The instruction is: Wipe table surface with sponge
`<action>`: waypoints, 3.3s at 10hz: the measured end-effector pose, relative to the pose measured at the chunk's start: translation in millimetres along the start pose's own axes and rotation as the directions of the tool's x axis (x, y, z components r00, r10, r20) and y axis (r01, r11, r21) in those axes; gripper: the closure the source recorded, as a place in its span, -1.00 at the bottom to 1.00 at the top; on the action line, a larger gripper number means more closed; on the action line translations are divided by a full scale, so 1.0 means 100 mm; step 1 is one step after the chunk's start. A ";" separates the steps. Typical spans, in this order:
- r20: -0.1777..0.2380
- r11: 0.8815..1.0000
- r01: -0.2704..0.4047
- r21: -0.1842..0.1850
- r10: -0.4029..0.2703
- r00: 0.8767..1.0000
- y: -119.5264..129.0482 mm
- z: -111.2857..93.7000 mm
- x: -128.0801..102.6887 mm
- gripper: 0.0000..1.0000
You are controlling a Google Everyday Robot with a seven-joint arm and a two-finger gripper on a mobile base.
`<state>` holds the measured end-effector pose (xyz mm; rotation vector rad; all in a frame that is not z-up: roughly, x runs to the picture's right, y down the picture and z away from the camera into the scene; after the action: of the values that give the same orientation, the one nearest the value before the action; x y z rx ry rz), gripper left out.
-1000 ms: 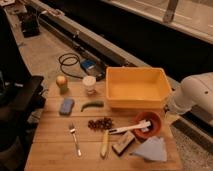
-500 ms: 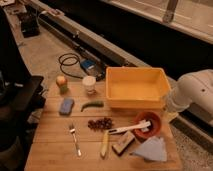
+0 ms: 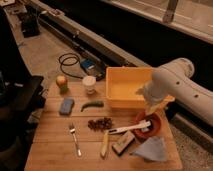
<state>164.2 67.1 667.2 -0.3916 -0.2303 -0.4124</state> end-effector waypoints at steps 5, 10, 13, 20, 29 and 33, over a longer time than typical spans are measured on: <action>0.045 0.986 0.164 0.019 -0.165 0.985 -0.14 0.01 -0.44 -0.35; 0.004 0.965 0.262 -0.003 -0.262 0.965 -0.43 0.11 -0.45 -0.35; -0.012 0.916 0.401 -0.015 -0.401 0.916 -1.03 0.42 -0.78 -0.35; 0.091 0.808 0.582 0.087 -0.588 0.804 -1.86 1.01 -1.95 -0.35; 0.113 0.739 0.664 0.118 -0.674 0.730 -2.26 1.42 -2.33 -0.35; 0.203 0.664 0.738 0.119 -0.744 0.637 -2.50 2.04 -2.98 -0.35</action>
<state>-237.6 43.4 843.5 -0.3045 -0.6431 -1.1934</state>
